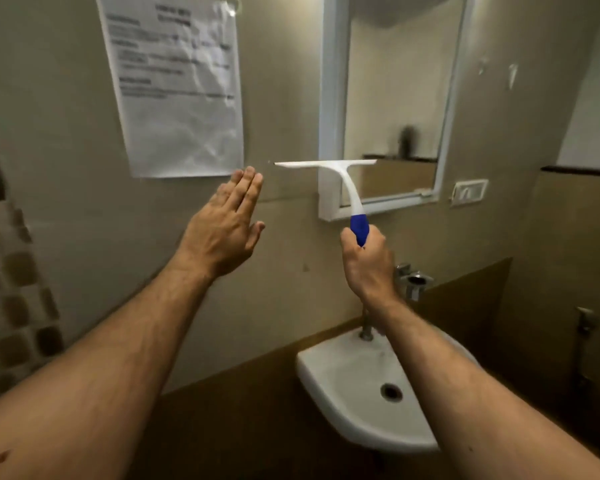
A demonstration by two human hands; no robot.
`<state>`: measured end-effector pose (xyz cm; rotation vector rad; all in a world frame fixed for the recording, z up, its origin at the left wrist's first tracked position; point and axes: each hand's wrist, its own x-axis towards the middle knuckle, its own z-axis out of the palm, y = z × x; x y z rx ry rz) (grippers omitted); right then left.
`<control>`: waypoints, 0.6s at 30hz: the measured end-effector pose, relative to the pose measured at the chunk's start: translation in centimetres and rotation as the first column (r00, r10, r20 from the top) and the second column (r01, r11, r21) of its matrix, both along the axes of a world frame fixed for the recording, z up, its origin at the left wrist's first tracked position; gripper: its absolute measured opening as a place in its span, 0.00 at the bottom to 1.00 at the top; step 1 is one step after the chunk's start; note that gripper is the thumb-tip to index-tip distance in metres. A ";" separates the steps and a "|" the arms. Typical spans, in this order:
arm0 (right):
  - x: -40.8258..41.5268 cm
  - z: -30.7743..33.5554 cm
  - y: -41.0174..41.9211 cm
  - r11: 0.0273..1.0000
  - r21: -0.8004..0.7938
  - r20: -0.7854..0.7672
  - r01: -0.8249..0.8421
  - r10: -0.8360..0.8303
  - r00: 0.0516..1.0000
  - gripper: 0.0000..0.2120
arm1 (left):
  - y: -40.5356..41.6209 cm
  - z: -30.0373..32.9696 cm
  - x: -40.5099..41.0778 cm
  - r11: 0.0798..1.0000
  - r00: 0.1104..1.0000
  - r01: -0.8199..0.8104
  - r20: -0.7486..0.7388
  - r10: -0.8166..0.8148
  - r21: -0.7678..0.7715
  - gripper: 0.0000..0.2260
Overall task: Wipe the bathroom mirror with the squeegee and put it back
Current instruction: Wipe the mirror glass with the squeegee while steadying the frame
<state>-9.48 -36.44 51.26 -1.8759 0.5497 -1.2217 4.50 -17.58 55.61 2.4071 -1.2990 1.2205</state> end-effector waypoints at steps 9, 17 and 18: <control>-1.6 8.2 -8.8 0.994 -0.100 0.162 -0.052 0.068 0.984 0.12 | -11.2 8.1 -1.7 0.986 0.994 0.094 0.061 -0.086 -0.135 0.29; 0.0 13.9 -13.6 0.996 -0.080 0.273 -0.049 0.070 0.959 0.11 | -16.2 13.7 -1.0 0.967 0.984 0.163 0.104 -0.145 -0.195 0.28; 0.4 14.6 -14.2 0.996 -0.081 0.283 -0.043 0.065 0.957 0.10 | -16.7 14.6 -0.7 0.961 0.983 0.172 0.100 -0.153 -0.217 0.28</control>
